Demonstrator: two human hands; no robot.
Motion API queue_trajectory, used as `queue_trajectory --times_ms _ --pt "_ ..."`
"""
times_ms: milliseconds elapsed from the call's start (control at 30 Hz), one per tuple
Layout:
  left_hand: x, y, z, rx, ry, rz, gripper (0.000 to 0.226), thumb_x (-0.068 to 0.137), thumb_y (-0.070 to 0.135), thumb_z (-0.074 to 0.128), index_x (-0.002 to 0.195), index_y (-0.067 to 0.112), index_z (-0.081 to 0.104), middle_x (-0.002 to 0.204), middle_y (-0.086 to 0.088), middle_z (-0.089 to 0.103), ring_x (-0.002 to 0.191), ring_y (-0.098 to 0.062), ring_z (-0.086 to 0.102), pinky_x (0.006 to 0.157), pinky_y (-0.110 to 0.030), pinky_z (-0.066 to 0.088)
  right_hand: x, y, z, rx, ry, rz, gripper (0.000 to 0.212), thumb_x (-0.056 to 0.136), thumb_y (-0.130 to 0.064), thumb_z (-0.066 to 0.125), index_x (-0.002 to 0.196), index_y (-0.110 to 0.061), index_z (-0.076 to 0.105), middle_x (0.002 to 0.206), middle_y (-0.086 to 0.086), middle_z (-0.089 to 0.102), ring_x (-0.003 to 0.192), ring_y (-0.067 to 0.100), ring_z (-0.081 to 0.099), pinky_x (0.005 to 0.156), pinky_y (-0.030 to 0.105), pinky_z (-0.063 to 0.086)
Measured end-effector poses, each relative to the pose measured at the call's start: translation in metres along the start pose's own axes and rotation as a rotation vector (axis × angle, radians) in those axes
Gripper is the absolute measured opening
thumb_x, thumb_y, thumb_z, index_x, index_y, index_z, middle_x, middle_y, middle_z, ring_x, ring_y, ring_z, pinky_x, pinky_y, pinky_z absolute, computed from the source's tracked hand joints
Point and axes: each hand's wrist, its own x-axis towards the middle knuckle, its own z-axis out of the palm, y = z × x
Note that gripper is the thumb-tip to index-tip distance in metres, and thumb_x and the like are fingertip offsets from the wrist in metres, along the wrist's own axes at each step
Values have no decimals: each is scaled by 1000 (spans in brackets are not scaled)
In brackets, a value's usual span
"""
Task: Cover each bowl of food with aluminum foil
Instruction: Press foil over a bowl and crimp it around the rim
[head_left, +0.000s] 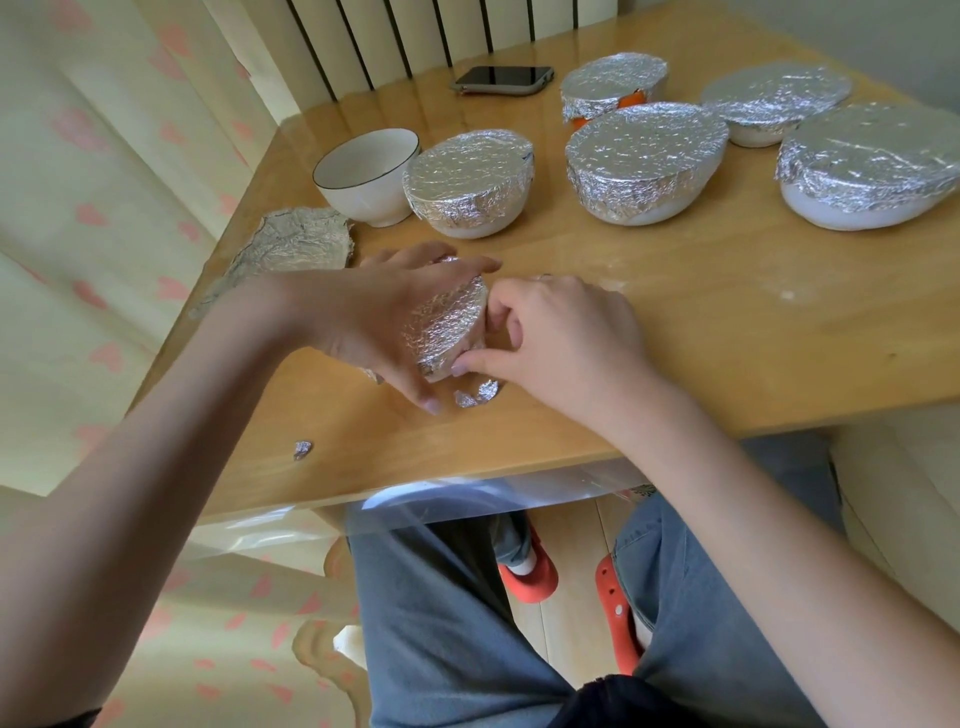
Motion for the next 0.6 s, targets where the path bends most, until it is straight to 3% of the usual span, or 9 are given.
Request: queue_trajectory --times_ms 200,367,433,533,600 --pt "3 -1 -1 37 -8 -20 131 48 60 85 137 68 -11 155 24 -3 148 -18 3 116 -54 24 9 13 3 350 -60 -16 28 69 -38 82 70 -18 62 60 -10 59 54 3 50 57 30 48" --pt "2 -1 1 0 -2 -27 128 50 58 86 137 69 -8 156 22 -2 147 -15 1 117 -51 22 22 21 1 455 -128 -77 24 66 -22 86 67 -7 67 53 -14 57 51 0 55 52 20 49" --pt "2 -1 1 -9 16 -26 129 51 56 88 143 63 -2 156 20 2 147 -16 4 116 -49 24 29 23 -2 409 -147 -131 23 65 -23 86 65 -8 69 54 -16 59 52 0 55 52 20 45" --pt "1 0 2 -18 35 -28 127 53 52 89 145 60 2 156 18 4 146 -16 6 115 -46 25 41 25 -11 171 -137 -174 34 57 -45 84 56 -17 65 54 -13 57 56 9 52 51 26 37" --pt "2 0 2 -18 35 -28 126 54 51 89 145 60 2 155 19 3 145 -15 5 115 -46 25 50 24 -17 -4 -126 -163 43 51 -57 79 51 -20 58 50 -10 52 57 8 49 52 22 32"
